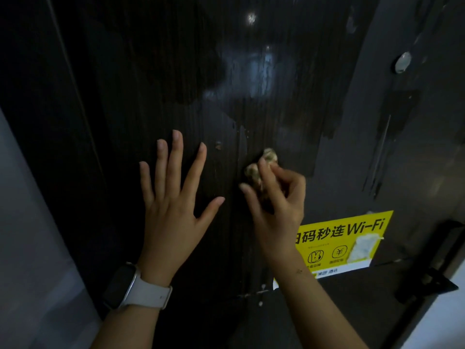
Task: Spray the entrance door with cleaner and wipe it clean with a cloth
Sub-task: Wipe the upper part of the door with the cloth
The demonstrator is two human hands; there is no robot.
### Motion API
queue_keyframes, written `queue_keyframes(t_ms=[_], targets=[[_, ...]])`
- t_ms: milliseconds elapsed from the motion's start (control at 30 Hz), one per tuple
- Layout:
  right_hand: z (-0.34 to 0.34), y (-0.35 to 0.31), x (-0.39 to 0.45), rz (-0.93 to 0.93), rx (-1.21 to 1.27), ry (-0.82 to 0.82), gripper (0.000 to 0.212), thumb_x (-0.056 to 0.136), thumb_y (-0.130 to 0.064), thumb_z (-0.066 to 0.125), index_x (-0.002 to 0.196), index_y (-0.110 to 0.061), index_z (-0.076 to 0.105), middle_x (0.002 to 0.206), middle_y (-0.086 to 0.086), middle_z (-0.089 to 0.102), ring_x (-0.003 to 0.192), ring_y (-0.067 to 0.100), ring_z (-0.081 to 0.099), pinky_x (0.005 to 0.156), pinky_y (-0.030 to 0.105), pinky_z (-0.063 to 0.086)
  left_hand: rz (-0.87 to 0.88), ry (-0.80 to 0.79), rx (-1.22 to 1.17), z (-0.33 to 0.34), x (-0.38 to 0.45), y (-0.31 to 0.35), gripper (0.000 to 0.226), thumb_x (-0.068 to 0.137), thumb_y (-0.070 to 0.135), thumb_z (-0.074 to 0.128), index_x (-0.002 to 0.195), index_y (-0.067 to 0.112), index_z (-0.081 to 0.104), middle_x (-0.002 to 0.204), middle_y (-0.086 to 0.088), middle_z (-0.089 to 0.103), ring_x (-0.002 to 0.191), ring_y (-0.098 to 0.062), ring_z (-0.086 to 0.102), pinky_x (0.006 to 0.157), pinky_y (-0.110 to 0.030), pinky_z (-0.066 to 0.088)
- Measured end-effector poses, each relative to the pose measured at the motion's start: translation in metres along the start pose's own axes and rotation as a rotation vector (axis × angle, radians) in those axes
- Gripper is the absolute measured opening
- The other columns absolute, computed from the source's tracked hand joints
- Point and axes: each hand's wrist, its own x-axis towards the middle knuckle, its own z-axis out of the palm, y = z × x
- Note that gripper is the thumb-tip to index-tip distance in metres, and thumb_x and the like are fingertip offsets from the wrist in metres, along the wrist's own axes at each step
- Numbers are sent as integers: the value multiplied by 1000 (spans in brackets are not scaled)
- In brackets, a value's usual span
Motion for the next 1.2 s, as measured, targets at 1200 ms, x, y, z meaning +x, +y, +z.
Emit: queue_keyframes(t_ms=[1200], targets=[[-10,-13,-16,29,-50,-43,21,89,-3,65,108,-1,72,90,9,56,80,20,60,73,20,50,16,6,-27,0,0,-1,87,87,49,60,155,23,13,161,-6,-11,149,-23,-13,118,-45,-13]])
